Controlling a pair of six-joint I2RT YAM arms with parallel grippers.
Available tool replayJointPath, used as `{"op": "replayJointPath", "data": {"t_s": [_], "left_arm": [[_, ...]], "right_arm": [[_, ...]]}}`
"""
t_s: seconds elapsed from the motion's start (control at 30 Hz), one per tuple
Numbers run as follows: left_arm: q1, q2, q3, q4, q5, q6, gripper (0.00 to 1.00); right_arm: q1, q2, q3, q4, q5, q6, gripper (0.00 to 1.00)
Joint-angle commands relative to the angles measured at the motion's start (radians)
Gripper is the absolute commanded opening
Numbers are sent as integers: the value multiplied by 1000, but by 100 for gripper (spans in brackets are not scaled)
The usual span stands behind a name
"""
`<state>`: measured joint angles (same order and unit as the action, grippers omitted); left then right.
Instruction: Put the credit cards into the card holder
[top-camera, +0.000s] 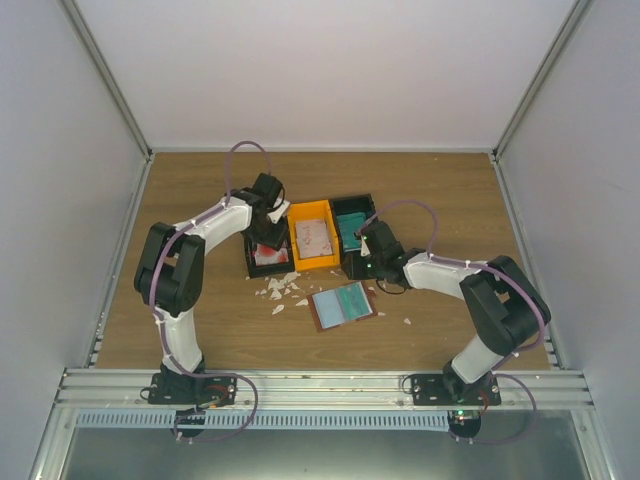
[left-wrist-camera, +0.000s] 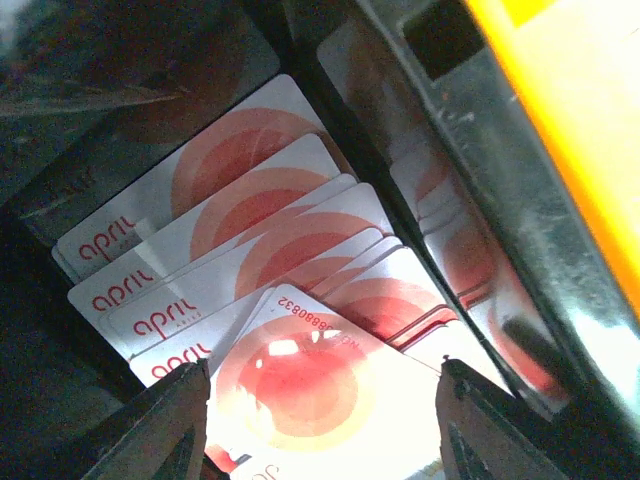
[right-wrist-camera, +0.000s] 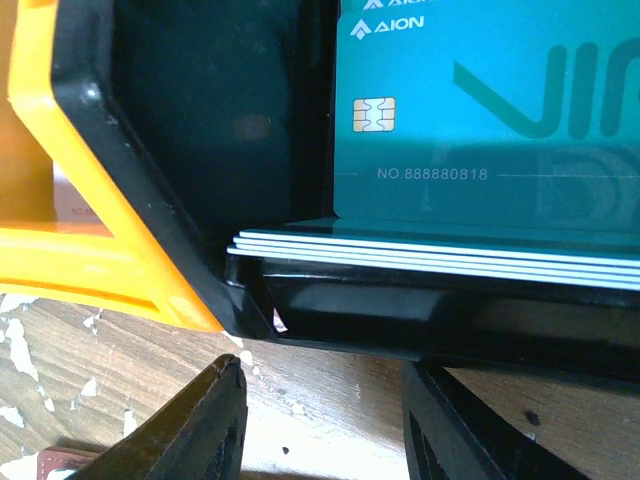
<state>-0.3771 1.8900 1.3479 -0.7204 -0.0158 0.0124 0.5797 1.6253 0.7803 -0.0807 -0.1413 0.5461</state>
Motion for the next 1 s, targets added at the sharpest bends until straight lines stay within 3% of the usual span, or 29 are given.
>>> {"op": "replayJointPath", "data": {"t_s": [0.0, 0.17, 0.43, 0.6, 0.97], "left_arm": [[-2, 101, 34, -77, 7, 69, 61], [-2, 108, 11, -59, 42, 78, 56], [-2, 152, 0, -29, -6, 79, 66], [-3, 158, 0, 4, 7, 81, 53], [-31, 16, -78, 7, 62, 45, 52]], "right_arm": [[14, 8, 10, 31, 24, -22, 43], [16, 6, 9, 30, 35, -32, 43], [17, 3, 19, 29, 42, -36, 43], [18, 1, 19, 36, 46, -33, 43], [9, 90, 112, 24, 140, -89, 37]]}}
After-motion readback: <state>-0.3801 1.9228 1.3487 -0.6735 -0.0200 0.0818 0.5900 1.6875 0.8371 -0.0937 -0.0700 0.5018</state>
